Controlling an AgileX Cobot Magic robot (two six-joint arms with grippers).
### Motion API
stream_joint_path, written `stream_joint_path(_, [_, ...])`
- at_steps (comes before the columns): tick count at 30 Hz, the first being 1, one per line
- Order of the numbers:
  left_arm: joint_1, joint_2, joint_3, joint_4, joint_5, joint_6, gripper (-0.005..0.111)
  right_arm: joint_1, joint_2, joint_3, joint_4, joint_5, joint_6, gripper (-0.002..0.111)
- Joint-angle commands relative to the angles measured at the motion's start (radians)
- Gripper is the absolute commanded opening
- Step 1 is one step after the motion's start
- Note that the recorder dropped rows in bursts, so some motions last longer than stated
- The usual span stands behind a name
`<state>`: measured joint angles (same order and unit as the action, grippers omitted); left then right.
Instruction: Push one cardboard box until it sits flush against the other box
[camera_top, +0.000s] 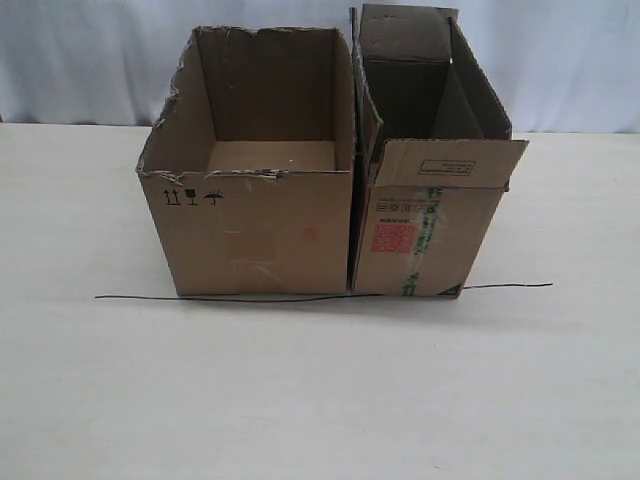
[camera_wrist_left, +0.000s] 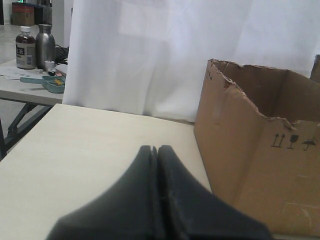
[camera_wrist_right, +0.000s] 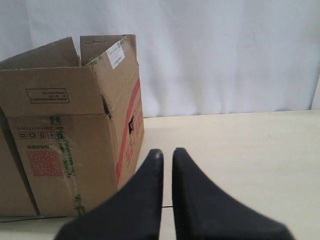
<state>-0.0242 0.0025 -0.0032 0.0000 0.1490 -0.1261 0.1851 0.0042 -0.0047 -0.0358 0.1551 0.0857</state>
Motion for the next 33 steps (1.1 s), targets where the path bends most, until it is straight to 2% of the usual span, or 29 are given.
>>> stream_joint_path(1, [0.0,-0.002,0.003,-0.01,-0.007,0.0,0.0,-0.048,-0.004,0.005,0.003,0.001,0.005,0.005])
stream_joint_path(33, [0.0,-0.002,0.003,-0.01,-0.007,0.0,0.0,-0.055,-0.004,0.005,0.003,0.003,0.005,0.005])
